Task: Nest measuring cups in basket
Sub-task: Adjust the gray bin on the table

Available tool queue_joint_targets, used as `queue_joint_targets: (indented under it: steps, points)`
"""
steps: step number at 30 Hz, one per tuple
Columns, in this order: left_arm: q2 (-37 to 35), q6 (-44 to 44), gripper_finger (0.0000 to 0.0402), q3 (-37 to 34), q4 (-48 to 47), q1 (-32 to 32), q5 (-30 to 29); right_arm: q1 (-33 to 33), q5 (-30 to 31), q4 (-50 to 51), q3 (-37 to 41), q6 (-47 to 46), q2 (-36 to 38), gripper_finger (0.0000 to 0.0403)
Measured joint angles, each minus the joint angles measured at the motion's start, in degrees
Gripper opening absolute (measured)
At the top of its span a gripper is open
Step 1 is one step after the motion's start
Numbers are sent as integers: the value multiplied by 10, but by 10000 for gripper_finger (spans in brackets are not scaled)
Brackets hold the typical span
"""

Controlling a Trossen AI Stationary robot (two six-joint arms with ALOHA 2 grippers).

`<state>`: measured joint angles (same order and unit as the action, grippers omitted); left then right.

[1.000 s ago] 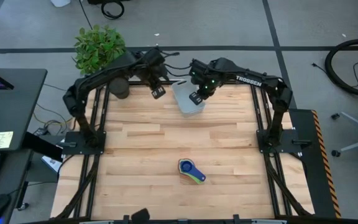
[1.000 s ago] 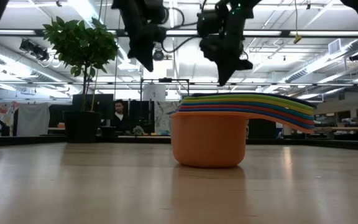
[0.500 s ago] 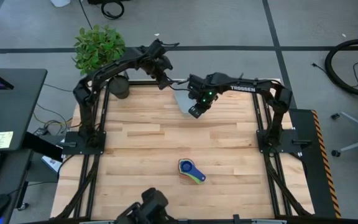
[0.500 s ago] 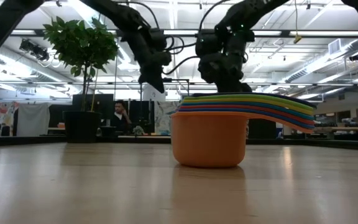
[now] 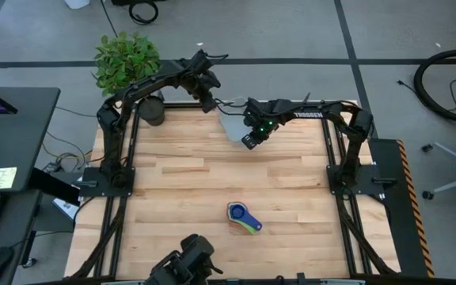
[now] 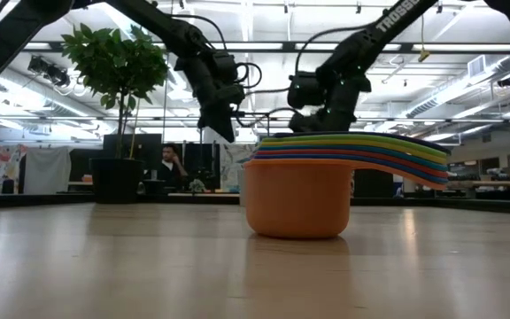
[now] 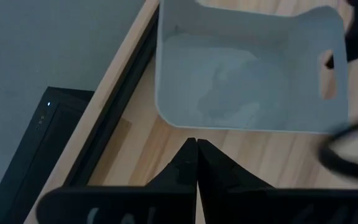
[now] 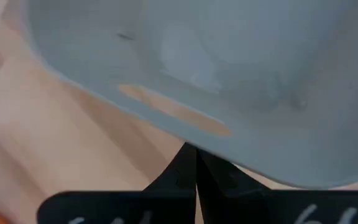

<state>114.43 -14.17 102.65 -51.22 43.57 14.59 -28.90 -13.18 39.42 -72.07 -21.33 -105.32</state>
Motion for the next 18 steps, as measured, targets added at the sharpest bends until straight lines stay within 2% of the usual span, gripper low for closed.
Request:
queue_joint_targets:
  steps: [10,18]
  points:
    - [0,0,4,0,0,4,0,-30,40,-78,28,5,0,3]
    - [0,-2,4,0,-10,10,0,-33,-52,-69,28,-12,1,3]
